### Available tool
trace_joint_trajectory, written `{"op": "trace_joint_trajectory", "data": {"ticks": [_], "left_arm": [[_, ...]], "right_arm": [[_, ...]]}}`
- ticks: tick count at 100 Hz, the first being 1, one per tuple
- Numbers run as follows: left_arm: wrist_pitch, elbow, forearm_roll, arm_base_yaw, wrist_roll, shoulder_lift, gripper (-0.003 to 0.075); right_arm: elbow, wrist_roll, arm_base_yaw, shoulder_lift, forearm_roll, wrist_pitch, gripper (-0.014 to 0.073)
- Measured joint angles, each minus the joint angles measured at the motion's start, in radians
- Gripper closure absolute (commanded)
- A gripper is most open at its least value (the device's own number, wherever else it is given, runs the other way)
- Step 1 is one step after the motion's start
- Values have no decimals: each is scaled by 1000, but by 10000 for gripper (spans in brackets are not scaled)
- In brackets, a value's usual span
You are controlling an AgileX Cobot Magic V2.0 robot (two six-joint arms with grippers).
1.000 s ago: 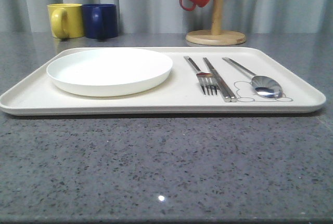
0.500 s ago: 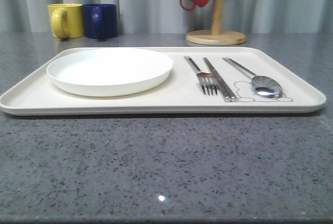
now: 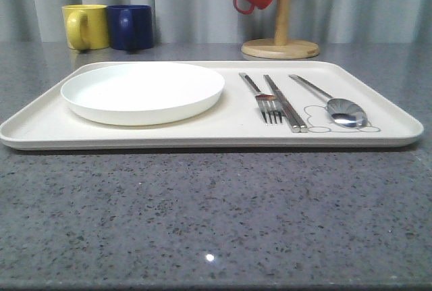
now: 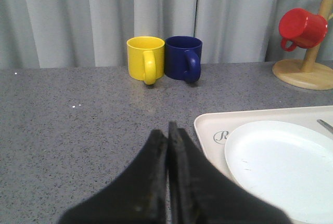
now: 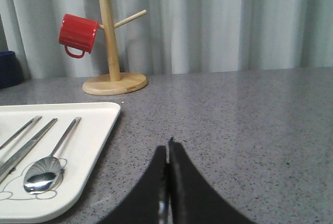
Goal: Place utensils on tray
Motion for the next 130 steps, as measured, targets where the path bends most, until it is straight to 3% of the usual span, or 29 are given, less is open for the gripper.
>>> {"op": "trace_joint_trajectory", "data": {"ticks": [111,119,130], "left_arm": [[-7,6,13,0,-6,-1,739],[-30,24,71,0,-58,-12,739],[-58,68,261,-2,-263,-49,739]], "right_arm": [[0,0,0,0,0,-1,662],[0,0,0,0,0,-1,662],[0,0,0,0,0,-1,662]]}}
